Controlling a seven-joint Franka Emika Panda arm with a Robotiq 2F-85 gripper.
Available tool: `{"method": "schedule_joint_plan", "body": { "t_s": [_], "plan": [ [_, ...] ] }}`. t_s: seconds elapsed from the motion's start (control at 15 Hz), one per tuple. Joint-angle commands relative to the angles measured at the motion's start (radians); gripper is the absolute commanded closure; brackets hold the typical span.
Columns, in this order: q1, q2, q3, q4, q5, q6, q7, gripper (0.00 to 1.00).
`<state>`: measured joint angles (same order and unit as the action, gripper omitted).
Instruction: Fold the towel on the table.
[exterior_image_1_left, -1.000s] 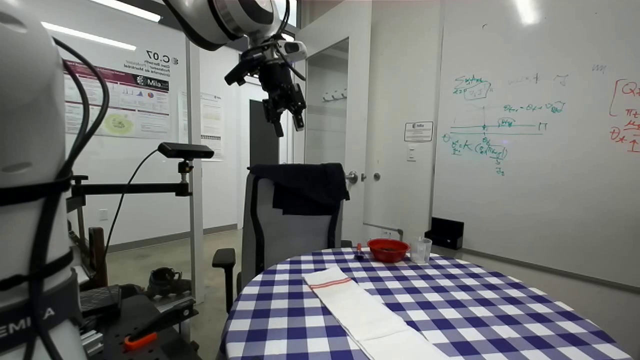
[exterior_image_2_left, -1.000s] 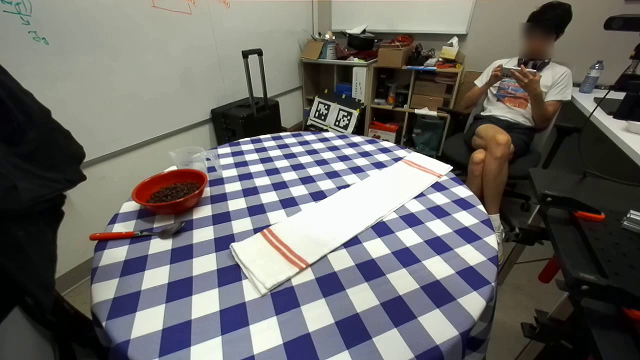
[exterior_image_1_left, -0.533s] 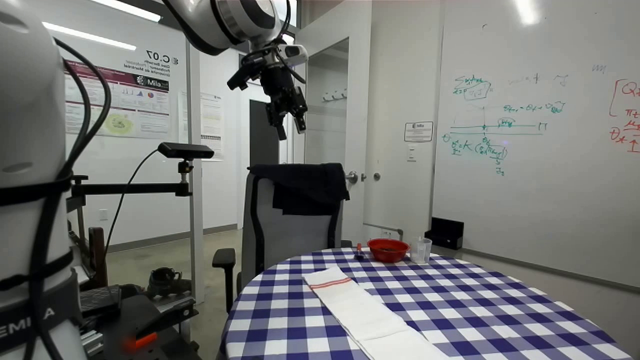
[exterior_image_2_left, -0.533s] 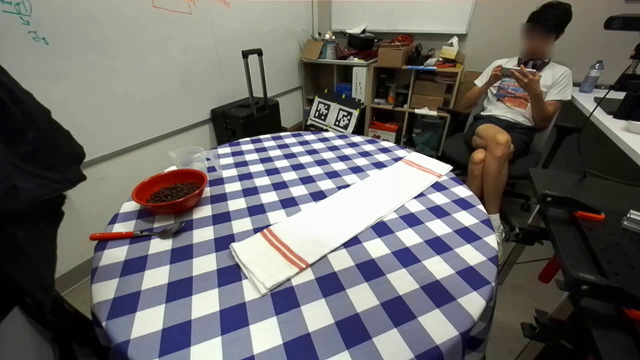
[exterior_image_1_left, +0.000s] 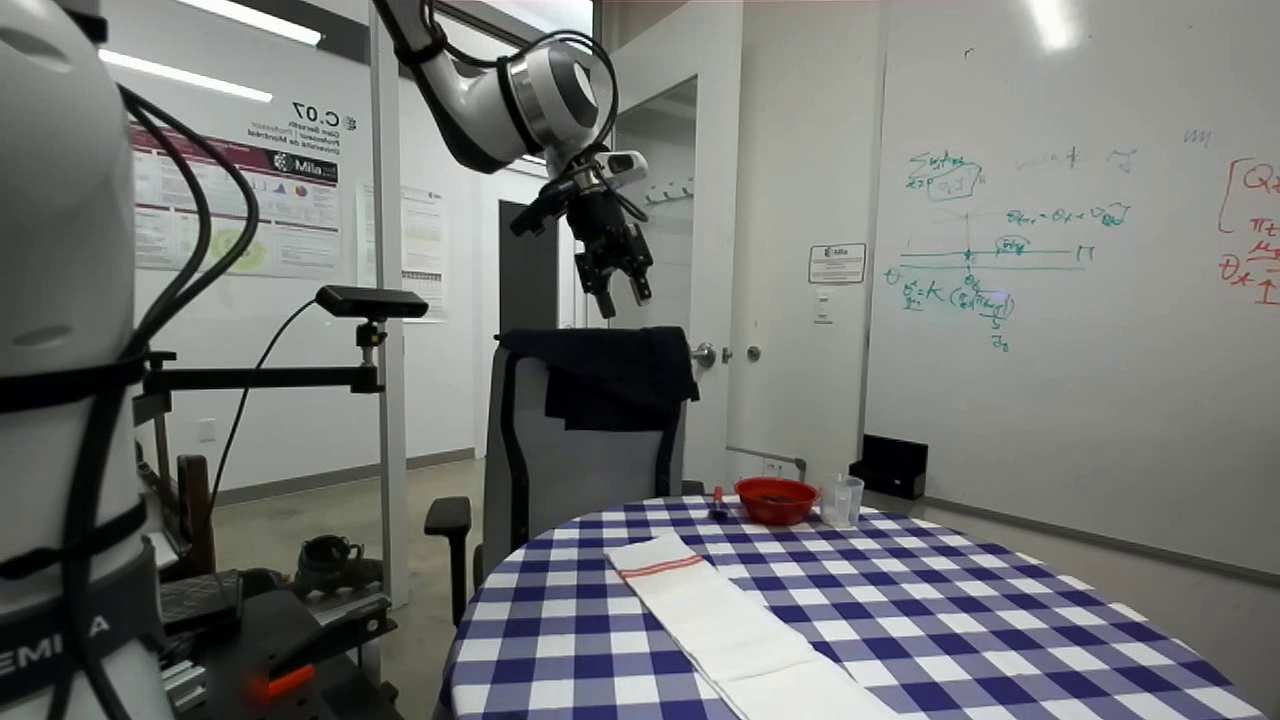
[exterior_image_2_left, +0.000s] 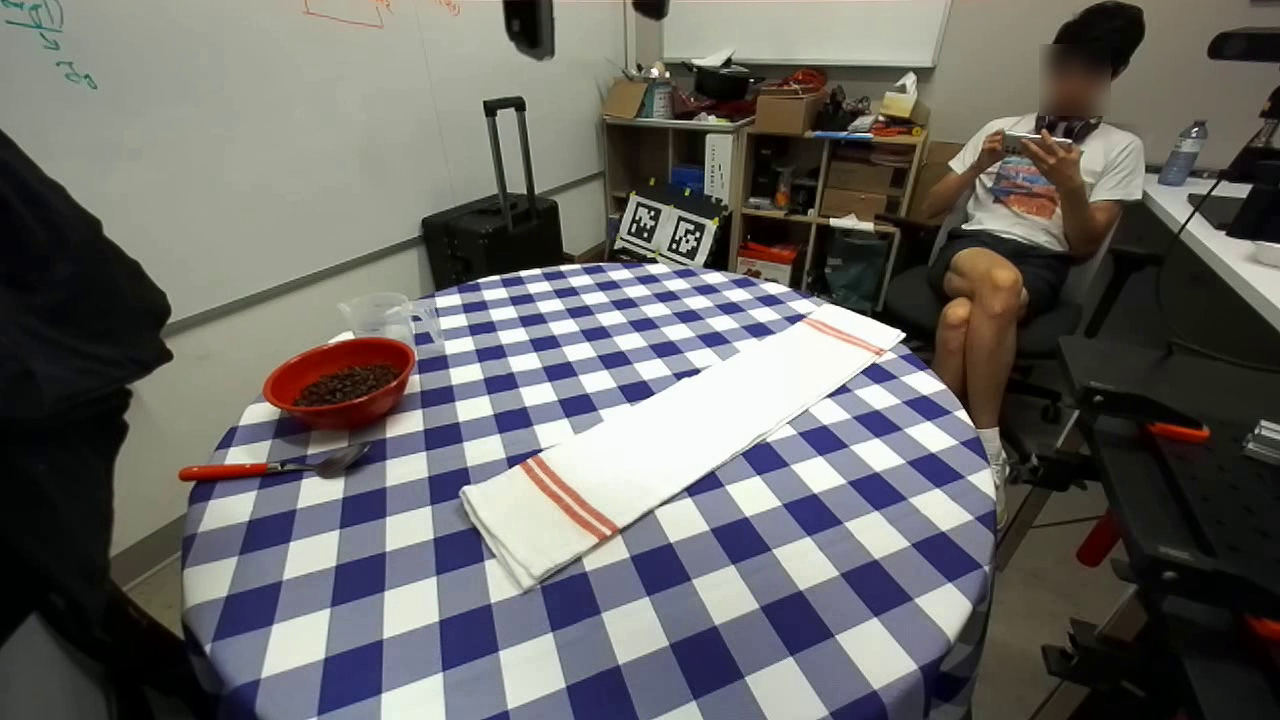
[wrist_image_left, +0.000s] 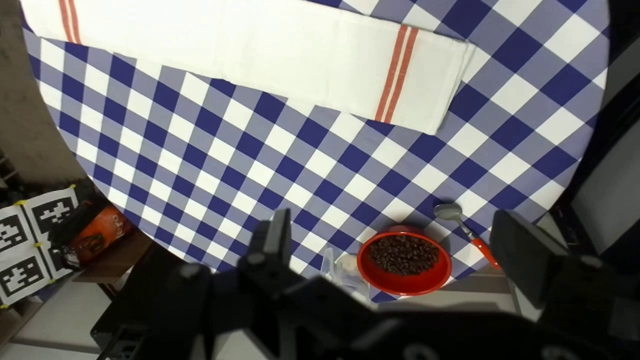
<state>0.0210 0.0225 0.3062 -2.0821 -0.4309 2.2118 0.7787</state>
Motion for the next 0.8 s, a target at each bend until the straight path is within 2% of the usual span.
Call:
{"method": "schedule_joint_plan", "body": {
  "t_s": [0.0,0.47,0.73],
  "plan": [
    [0.086,0.188,-0.067,0.174,-0.037,-0.018,0.029,0.00],
    [0.203,0.406,-0.188,0.325,-0.008,-0.015,-0.004,0.00],
    [0.232,0.490,-0.225,0.365,0.026,0.008,-0.021,0.00]
  ]
}}
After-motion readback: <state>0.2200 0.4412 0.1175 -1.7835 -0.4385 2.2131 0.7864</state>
